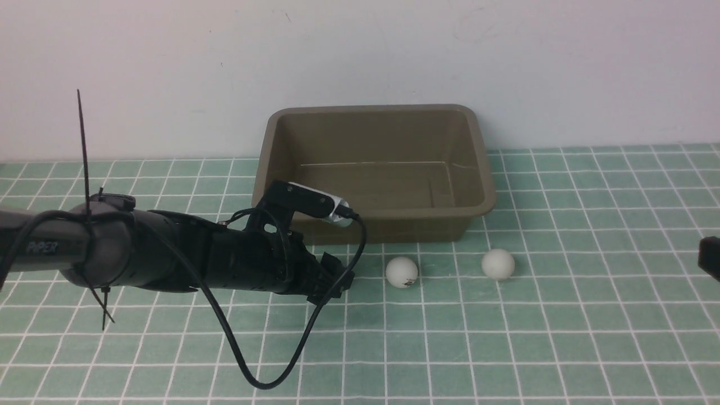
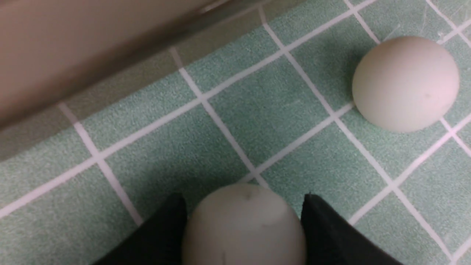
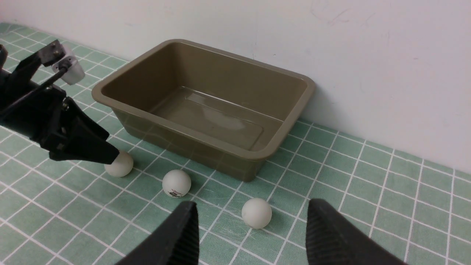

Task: Put the table tennis balls in the box on the green coffee tablecloth.
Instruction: 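Reach for and grasp a ping pong ball on the table beside the basket, then drop the ball into the bin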

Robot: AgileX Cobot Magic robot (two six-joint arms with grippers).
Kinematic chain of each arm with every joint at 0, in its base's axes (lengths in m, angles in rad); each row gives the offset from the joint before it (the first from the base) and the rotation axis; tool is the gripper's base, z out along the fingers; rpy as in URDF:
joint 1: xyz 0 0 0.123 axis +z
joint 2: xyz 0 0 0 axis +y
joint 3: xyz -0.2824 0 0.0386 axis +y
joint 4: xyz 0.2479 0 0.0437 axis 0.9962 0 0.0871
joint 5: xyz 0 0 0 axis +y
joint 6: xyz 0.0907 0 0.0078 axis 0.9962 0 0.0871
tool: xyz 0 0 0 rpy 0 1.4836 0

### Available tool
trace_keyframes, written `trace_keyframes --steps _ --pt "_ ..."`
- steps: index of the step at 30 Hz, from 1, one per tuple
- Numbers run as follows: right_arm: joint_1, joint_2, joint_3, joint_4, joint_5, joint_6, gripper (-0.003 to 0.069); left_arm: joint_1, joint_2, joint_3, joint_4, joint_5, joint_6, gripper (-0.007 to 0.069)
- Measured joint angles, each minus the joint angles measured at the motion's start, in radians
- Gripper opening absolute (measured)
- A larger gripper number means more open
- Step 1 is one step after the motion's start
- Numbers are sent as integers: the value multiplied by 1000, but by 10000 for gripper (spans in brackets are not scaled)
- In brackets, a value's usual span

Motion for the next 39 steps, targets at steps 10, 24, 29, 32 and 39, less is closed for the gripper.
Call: trace_keyframes --steps 10,24,29,32,39 --pt "0 0 0 0 0 0 367 -1 -128 -19 13 510 119 353" --pt "0 0 0 -12 61 0 367 103 -60 -277 9 80 293 353" --pt "0 0 0 -12 63 0 367 126 -37 -289 10 135 191 399" --pt "0 0 0 -12 52 0 367 134 -48 -289 38 142 128 459" --pt "0 0 0 -12 39 1 367 159 -177 -289 407 210 -155 456"
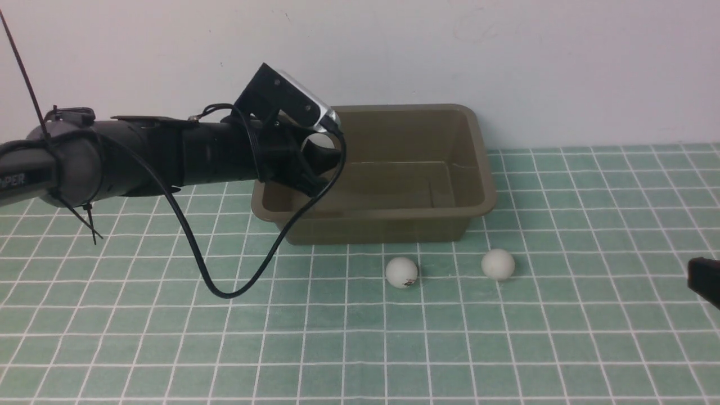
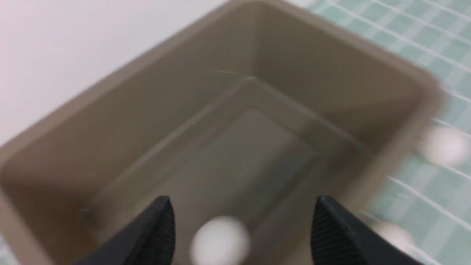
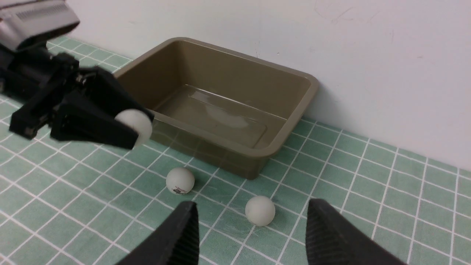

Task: Put the table tennis balls in the box on the green coffee tablecloth.
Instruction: 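Drop the ball into the bin, then reach for and grasp a ping pong ball on the table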

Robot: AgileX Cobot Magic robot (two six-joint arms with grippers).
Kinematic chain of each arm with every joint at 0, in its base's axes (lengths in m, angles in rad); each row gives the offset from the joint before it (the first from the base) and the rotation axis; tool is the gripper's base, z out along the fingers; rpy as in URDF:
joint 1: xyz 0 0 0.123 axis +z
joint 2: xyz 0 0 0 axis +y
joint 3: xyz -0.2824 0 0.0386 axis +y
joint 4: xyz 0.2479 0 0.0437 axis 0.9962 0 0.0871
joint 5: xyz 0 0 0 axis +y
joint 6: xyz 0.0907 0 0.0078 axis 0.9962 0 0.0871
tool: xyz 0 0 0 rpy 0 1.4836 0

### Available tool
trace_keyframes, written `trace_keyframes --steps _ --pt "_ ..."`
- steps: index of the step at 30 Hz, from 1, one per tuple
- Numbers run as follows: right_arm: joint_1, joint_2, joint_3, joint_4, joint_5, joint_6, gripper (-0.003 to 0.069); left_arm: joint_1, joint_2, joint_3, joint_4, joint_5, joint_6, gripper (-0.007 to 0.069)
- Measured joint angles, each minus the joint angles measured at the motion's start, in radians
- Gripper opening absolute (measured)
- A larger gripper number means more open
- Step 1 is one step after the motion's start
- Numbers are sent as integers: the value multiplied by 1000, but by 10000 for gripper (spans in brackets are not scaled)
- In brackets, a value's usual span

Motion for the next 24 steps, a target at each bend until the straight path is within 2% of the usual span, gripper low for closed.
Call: trace_keyframes --steps 2,3,8,13,16,23,24 --pt "0 0 0 0 -6 -1 367 0 -78 -1 165 140 -154 424" --pt "0 0 0 0 -10 -1 367 0 -109 -1 210 177 -180 413" --pt "0 0 0 1 -14 -1 367 0 -220 -1 325 351 -286 370" --pt "0 0 0 9 -14 -2 367 0 -295 -1 401 418 -430 335" --pt "0 1 0 11 -13 -6 367 0 -337 -1 493 428 -524 302" --pt "0 4 0 35 -13 -32 367 0 -426 -1 855 456 -851 203" --pt "0 5 0 43 -13 -36 367 0 -444 -1 929 463 -930 188"
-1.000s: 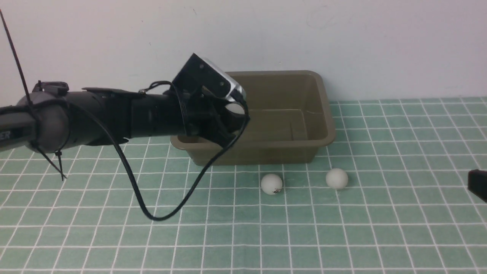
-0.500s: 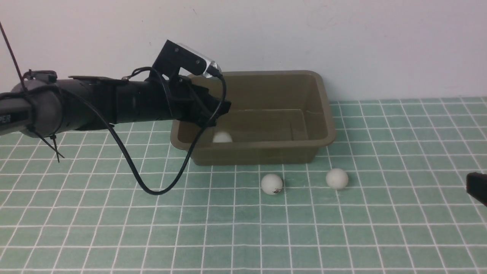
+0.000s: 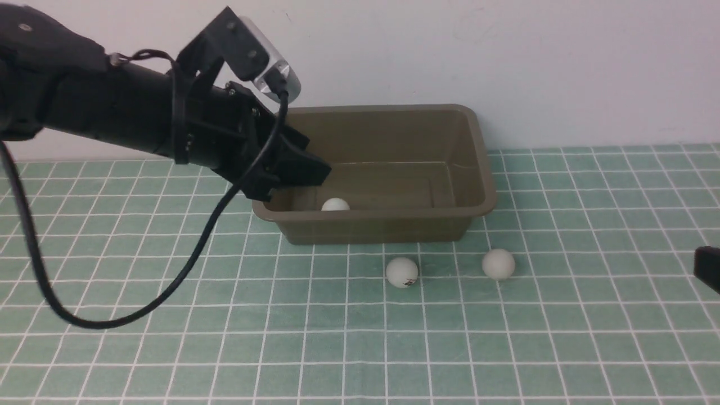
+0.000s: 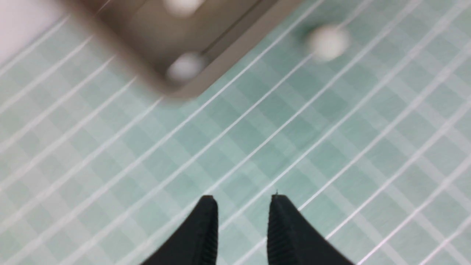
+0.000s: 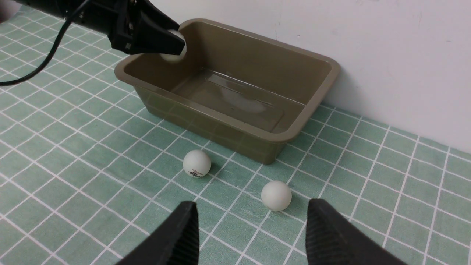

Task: Put the table tennis balls in the box on the green coffee tablecloth.
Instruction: 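Reach for and grasp a ping pong ball on the table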

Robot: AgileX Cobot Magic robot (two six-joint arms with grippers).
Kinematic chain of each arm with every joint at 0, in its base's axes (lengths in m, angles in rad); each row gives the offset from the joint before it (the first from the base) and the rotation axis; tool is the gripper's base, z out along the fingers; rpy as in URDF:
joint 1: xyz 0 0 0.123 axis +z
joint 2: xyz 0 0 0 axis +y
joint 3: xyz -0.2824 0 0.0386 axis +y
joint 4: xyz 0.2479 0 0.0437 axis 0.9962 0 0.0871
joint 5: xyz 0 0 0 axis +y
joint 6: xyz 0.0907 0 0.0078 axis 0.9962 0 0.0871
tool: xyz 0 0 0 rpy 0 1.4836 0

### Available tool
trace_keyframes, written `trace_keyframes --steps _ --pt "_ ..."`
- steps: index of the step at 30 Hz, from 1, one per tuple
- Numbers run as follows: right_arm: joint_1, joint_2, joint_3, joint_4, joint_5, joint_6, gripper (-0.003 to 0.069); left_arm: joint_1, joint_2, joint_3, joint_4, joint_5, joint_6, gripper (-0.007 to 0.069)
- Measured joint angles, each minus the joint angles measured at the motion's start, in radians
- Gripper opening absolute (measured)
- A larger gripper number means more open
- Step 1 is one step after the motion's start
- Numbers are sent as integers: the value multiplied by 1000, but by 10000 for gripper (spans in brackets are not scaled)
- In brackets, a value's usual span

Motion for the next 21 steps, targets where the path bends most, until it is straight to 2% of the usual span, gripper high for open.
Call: trace_keyframes --steps 3,6,13,21 --pt "0 12 0 49 0 -30 367 0 -30 0 151 22 -174 170" --pt "0 40 0 93 8 -66 367 0 -55 0 211 36 -255 165" --pt "0 181 0 125 22 -105 367 0 -101 0 214 41 -286 164" --pt "0 406 -36 80 9 -111 372 0 -122 0 191 64 -291 168"
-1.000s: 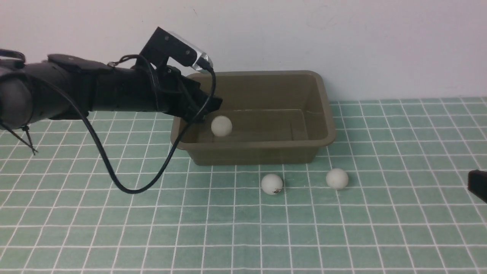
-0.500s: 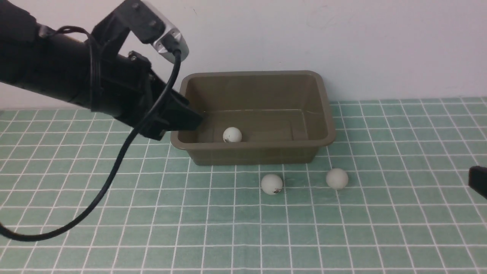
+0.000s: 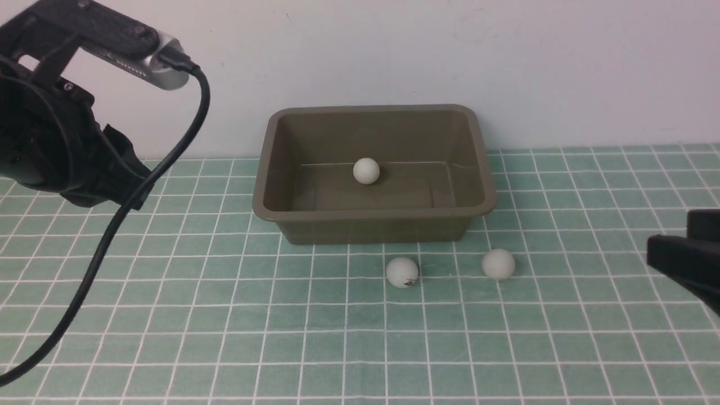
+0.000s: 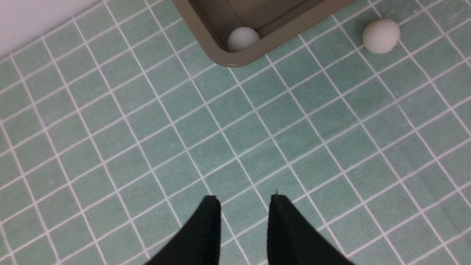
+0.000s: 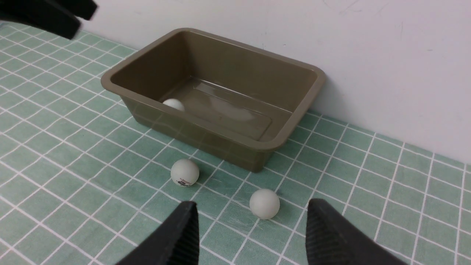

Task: Put the table tennis balls in the box on the green coffee tablecloth.
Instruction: 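Reach for and grasp a ping pong ball on the table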

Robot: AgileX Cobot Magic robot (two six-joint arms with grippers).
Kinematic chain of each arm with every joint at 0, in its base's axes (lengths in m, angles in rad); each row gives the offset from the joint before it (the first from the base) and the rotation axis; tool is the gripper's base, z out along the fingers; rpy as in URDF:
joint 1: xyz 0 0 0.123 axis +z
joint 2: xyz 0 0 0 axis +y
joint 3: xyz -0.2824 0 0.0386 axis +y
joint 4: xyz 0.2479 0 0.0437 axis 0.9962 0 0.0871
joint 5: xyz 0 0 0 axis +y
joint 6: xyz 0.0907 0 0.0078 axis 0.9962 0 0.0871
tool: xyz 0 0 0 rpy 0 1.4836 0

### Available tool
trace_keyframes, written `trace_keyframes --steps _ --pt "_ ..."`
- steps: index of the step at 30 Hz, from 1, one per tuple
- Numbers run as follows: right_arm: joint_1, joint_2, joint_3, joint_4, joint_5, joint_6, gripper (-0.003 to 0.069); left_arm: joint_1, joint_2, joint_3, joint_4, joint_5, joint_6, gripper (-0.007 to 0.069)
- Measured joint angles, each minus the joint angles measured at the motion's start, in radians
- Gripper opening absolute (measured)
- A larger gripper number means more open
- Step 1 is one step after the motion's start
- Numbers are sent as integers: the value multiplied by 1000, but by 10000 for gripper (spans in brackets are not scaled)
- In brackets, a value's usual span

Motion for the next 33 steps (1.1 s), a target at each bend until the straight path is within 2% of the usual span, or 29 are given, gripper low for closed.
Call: trace_keyframes --steps 5,9,16,24,33 --pt "35 133 -81 -25 0 0 401 0 0 0 -31 11 4 208" --pt "134 231 -187 -102 1 31 419 0 0 0 -72 21 36 274" --pt "292 429 -357 -353 -31 263 423 0 0 0 -118 29 52 323" --pt "363 634 -495 -502 -77 436 423 0 0 0 -124 31 70 324" --pt "369 854 -595 -524 -115 459 459 0 0 0 -125 31 74 324"
